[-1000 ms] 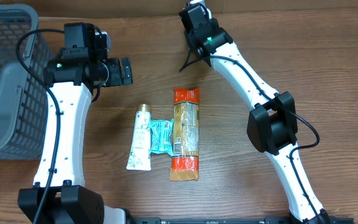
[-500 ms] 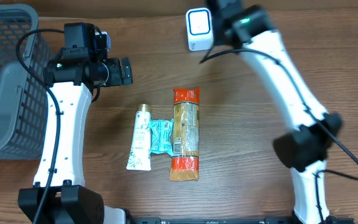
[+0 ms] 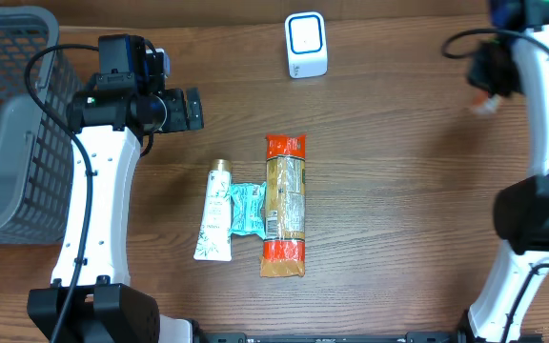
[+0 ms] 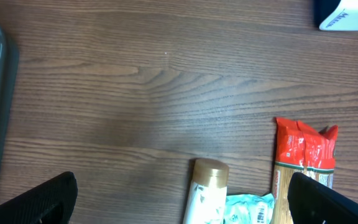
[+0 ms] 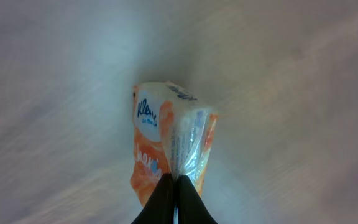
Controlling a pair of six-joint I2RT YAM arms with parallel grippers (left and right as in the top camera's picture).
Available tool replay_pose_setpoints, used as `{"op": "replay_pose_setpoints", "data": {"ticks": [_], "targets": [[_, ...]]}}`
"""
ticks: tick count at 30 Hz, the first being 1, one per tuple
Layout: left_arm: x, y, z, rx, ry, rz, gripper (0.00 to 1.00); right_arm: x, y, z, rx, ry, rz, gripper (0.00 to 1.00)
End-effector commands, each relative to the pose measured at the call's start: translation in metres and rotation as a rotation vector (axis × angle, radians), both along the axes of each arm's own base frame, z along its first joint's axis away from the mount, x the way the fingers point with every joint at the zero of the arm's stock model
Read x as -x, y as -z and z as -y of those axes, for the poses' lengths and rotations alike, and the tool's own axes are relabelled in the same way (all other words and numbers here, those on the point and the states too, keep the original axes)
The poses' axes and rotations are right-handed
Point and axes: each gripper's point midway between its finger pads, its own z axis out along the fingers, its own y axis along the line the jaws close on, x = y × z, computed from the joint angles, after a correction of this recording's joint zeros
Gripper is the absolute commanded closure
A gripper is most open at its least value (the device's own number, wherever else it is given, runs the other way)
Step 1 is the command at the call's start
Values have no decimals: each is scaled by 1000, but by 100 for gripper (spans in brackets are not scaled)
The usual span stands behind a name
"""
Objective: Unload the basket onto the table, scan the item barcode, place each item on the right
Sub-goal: 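Carry the Kleenex pack to the right edge and release it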
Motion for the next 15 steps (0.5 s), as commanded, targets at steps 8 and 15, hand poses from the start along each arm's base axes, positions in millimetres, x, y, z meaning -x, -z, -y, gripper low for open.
{"op": "replay_pose_setpoints", "data": {"ticks": [8, 15], "targets": [[-2, -6, 4, 1, -1, 20, 0, 71, 99, 54, -82, 191, -278, 96], [-2, -6, 4, 2, -1, 20, 0, 81, 114, 57, -89, 207, -307, 54]]}}
